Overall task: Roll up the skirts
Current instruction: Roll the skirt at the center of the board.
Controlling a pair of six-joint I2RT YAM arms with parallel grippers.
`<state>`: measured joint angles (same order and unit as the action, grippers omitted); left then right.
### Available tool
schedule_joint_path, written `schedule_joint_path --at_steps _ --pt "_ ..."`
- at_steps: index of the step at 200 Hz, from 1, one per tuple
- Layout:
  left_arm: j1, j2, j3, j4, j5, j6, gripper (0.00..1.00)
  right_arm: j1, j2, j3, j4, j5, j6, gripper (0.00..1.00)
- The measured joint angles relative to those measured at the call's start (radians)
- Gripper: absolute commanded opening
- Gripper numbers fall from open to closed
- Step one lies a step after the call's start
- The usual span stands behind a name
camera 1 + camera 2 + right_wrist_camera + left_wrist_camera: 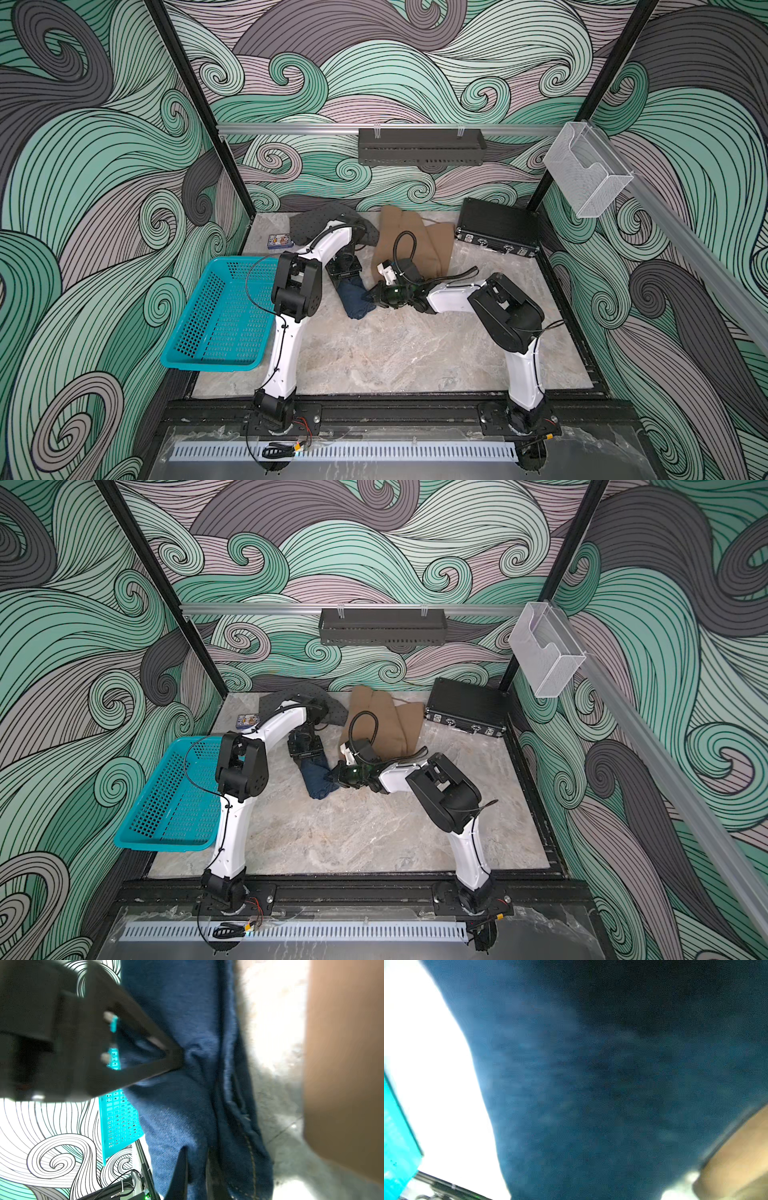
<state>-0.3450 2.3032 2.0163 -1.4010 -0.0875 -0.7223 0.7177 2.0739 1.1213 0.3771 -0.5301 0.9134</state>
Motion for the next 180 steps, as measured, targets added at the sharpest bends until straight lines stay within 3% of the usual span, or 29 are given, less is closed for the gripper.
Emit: schedule_joint_path --at_steps 15,64,120,160,180 --pt "0.007 0.0 0.016 -0.004 0.007 0.018 0.74 -0.009 0.012 0.002 0.003 -0.006 -0.003 0.0" --pt "0.049 -0.103 -0.039 0.06 0.065 0.075 0.86 -0.017 0.026 0.019 -0.006 -0.014 -0.023 0.0" --pt "0.092 -0.52 -0.539 0.379 0.233 0.126 0.88 -0.021 0.043 0.058 -0.037 -0.015 -0.045 0.0" --pt "0.116 -0.542 -0.772 0.649 0.366 0.127 0.86 -0.023 0.057 0.08 -0.05 -0.021 -0.057 0.0" --pt "0.127 -0.521 -0.806 0.734 0.389 0.127 0.82 -0.025 0.069 0.098 -0.056 -0.026 -0.066 0.0"
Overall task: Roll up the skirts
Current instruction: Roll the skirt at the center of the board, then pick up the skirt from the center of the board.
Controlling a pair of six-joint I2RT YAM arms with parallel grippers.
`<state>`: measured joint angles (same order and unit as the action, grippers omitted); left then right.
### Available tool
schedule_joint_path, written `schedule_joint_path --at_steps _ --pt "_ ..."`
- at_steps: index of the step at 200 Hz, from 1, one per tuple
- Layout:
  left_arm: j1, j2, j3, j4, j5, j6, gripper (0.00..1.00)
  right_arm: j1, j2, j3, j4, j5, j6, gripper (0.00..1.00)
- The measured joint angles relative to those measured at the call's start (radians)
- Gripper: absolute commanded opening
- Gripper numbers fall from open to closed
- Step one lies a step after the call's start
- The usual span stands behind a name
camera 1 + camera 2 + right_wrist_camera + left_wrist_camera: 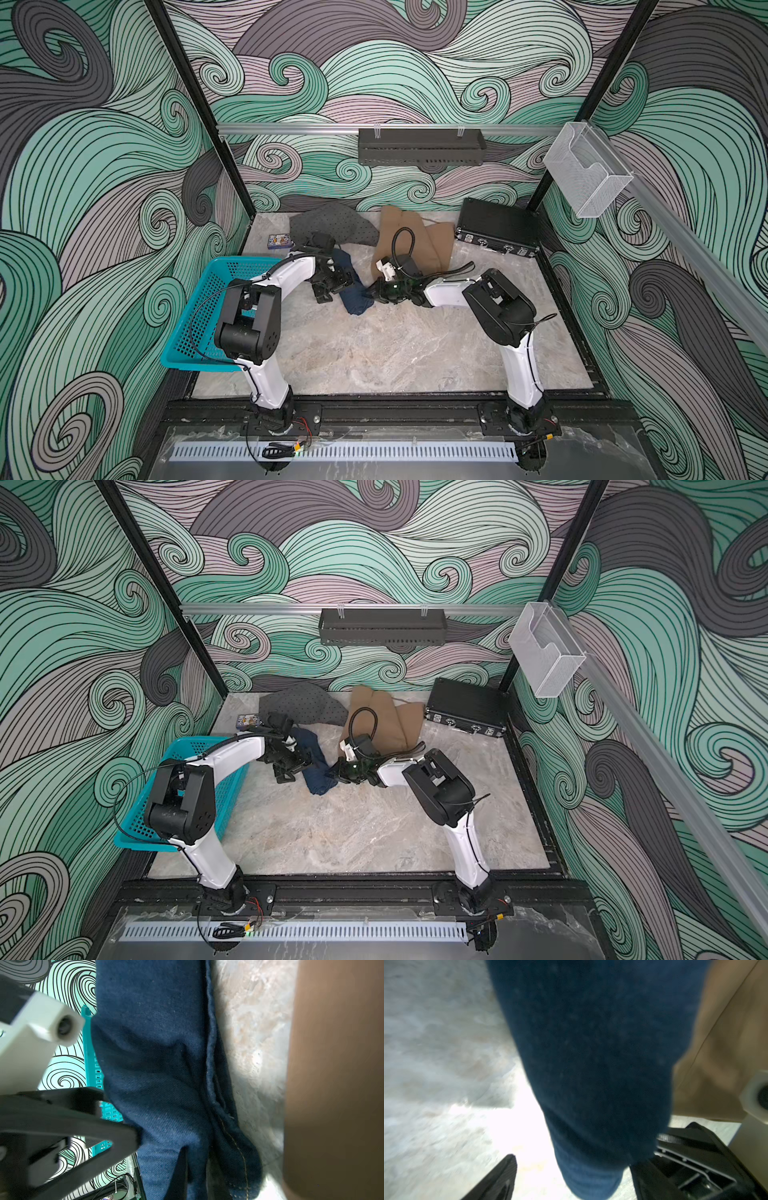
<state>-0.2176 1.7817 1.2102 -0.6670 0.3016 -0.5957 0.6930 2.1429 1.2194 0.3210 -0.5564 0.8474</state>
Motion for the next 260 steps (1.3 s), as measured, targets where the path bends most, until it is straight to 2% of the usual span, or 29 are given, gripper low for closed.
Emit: schedule_joint_path --at_steps 21,41,86,94,102,107,110,170,199,208,213,228,260 --pt "0.014 0.027 -0.024 0.102 0.023 -0.008 0.82 -0.003 0.009 0.01 -0.002 0.0 -0.004 0.0" --pt "0.031 0.056 -0.05 0.175 0.068 -0.031 0.78 -0.008 0.016 0.014 -0.003 0.001 -0.006 0.0" --pt "0.035 0.106 -0.075 0.359 0.131 -0.094 0.62 -0.02 0.025 0.03 -0.004 0.032 -0.023 0.0" --pt "0.035 0.105 -0.09 0.395 0.132 -0.111 0.54 -0.022 0.026 0.032 -0.003 0.038 -0.03 0.0" --pt "0.035 0.105 -0.101 0.42 0.133 -0.126 0.42 -0.022 0.027 0.032 -0.002 0.044 -0.035 0.0" --pt "0.034 0.105 -0.106 0.433 0.135 -0.131 0.1 -0.022 0.027 0.032 0.0 0.048 -0.038 0.0" --pt "0.034 0.105 -0.108 0.44 0.134 -0.144 0.0 -0.022 0.027 0.032 0.002 0.053 -0.041 0.0" --pt "0.015 0.099 -0.113 0.496 0.121 -0.203 0.0 -0.019 -0.008 -0.001 0.02 0.121 -0.1 0.0" --pt "-0.022 0.057 -0.122 0.469 0.11 -0.211 0.0 -0.018 -0.109 -0.085 0.007 0.154 -0.12 0.31" --pt "-0.029 0.027 -0.122 0.449 0.072 -0.218 0.0 -0.018 -0.175 -0.137 -0.02 0.159 -0.122 0.47" --pt "-0.027 0.007 -0.119 0.441 0.043 -0.223 0.0 -0.018 -0.222 -0.173 -0.036 0.159 -0.119 0.52" --pt "-0.003 -0.071 -0.108 0.415 -0.037 -0.241 0.0 -0.018 -0.364 -0.271 -0.076 0.171 -0.113 0.55" --pt "0.046 -0.273 -0.024 0.319 -0.166 -0.298 0.0 -0.018 -0.612 -0.394 -0.093 0.188 -0.103 0.56"
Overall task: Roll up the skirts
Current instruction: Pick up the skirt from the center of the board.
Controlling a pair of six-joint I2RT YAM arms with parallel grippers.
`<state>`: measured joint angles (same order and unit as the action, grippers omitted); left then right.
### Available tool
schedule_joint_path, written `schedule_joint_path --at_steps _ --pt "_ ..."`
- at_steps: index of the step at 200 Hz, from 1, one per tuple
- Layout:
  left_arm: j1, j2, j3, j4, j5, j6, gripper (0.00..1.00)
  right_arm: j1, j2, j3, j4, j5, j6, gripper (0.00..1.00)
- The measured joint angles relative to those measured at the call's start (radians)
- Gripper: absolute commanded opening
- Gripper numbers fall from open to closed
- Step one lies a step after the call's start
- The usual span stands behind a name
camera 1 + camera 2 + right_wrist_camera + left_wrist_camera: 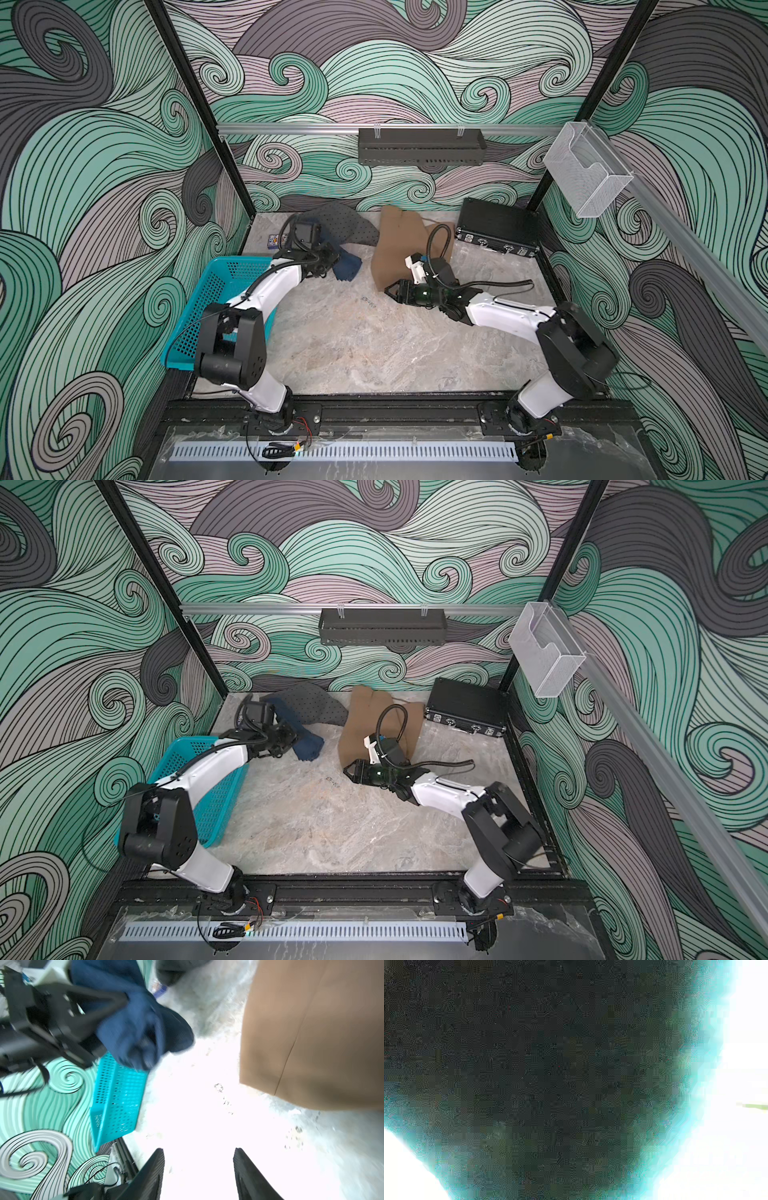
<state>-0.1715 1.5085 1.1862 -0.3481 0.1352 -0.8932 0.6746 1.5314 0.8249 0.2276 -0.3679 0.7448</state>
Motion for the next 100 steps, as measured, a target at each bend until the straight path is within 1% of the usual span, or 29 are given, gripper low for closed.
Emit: schedule_joint_path --at_steps 17,29,45,68,85,100 --pt "0.034 -0.132 0.017 -0.011 -0.021 -0.047 0.0 0.001 -0.073 -0.045 0.0 0.005 -0.002 0.56" --pt "0.063 -0.226 0.006 -0.011 -0.019 -0.073 0.0 0.005 -0.096 -0.07 -0.001 0.013 -0.008 0.56" --pt "0.137 -0.323 0.009 -0.027 -0.006 -0.108 0.0 0.009 -0.095 -0.098 -0.002 0.021 -0.014 0.55" --pt "0.264 -0.378 -0.008 -0.023 0.054 -0.151 0.0 0.019 -0.077 -0.124 -0.008 0.021 -0.028 0.54" --pt "0.351 -0.39 -0.08 0.014 0.113 -0.179 0.0 0.037 -0.06 -0.125 -0.012 0.023 -0.046 0.54" --pt "0.422 -0.377 -0.158 0.04 0.19 -0.202 0.0 0.058 -0.058 -0.125 -0.015 0.028 -0.064 0.54"
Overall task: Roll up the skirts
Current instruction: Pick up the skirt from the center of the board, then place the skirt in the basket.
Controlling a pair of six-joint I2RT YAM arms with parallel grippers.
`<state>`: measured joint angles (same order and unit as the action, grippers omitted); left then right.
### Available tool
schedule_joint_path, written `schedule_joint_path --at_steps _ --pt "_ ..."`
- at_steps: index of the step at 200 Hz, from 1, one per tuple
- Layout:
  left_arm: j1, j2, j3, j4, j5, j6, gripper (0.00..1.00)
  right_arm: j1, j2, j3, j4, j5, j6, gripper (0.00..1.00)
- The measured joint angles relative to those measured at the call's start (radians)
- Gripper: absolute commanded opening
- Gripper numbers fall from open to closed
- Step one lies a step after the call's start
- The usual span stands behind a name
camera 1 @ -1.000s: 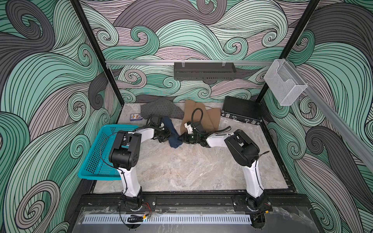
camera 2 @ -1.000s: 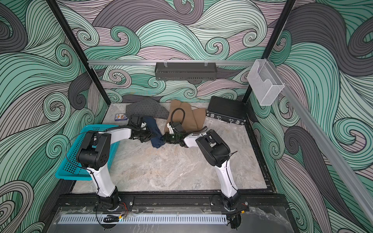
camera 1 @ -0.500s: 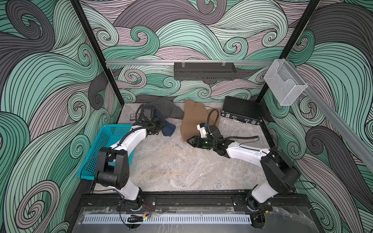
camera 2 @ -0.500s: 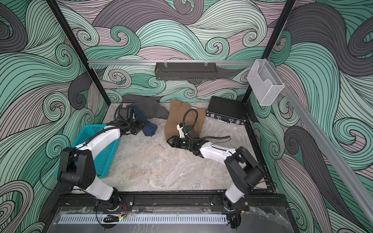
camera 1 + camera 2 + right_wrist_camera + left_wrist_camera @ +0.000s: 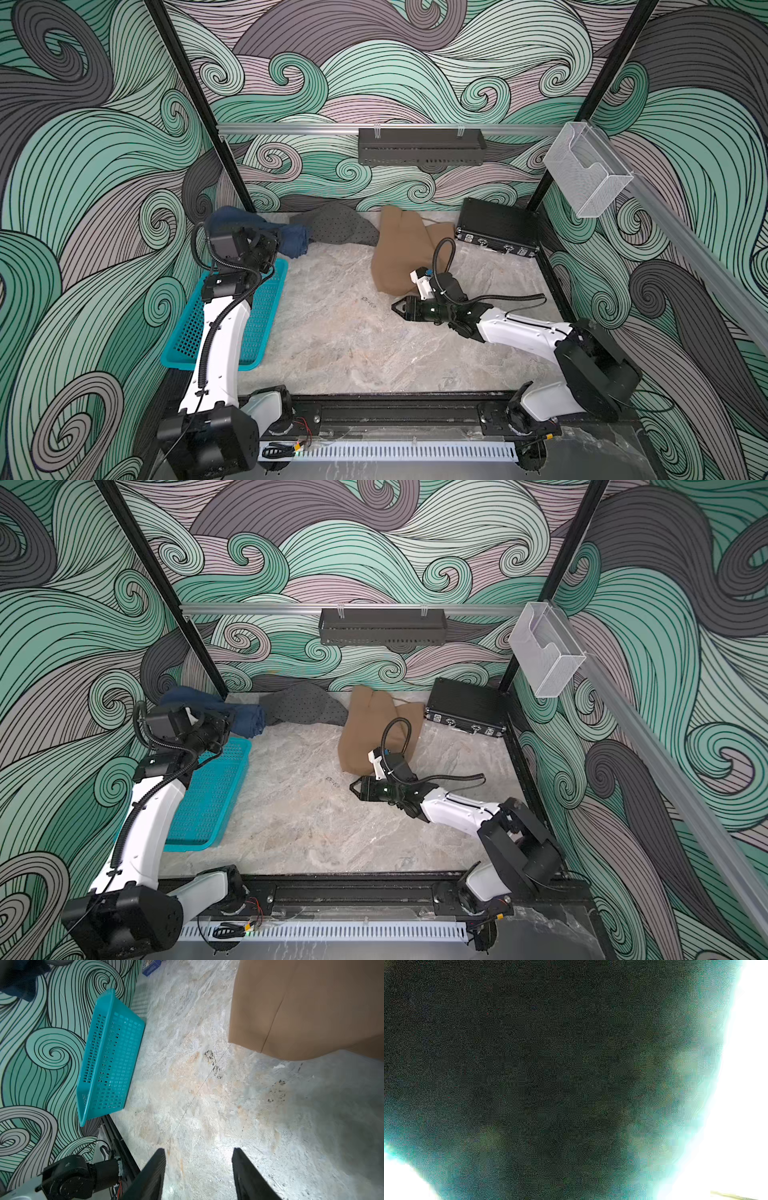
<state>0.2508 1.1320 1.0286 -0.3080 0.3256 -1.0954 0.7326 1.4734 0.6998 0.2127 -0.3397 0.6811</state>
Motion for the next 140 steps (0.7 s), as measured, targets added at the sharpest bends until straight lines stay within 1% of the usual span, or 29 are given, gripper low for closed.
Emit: schedule_joint_path --at_steps 21,36,56,79,95,124,140 --pt "0.098 0.038 -0.094 0.052 0.133 -0.038 0.0 0.029 0.0 0.0 0.0 0.01 -0.029 0.53" --pt "0.15 0.055 -0.147 0.102 0.178 -0.05 0.0 0.046 0.005 0.001 0.001 0.025 -0.051 0.53" --pt "0.223 0.079 -0.246 0.284 0.264 -0.131 0.0 0.067 0.025 0.001 0.001 0.036 -0.079 0.52" --pt "0.303 0.185 -0.272 0.426 0.394 -0.171 0.0 0.088 0.042 0.001 0.001 0.052 -0.105 0.52" --pt "0.344 0.23 -0.308 0.534 0.457 -0.193 0.0 0.1 0.05 0.001 0.004 0.056 -0.119 0.52" --pt "0.393 0.269 -0.351 0.608 0.525 -0.185 0.0 0.123 0.067 0.007 0.01 0.063 -0.136 0.51" --pt "0.419 0.324 -0.383 0.699 0.574 -0.198 0.0 0.137 0.07 0.013 0.008 0.071 -0.151 0.51"
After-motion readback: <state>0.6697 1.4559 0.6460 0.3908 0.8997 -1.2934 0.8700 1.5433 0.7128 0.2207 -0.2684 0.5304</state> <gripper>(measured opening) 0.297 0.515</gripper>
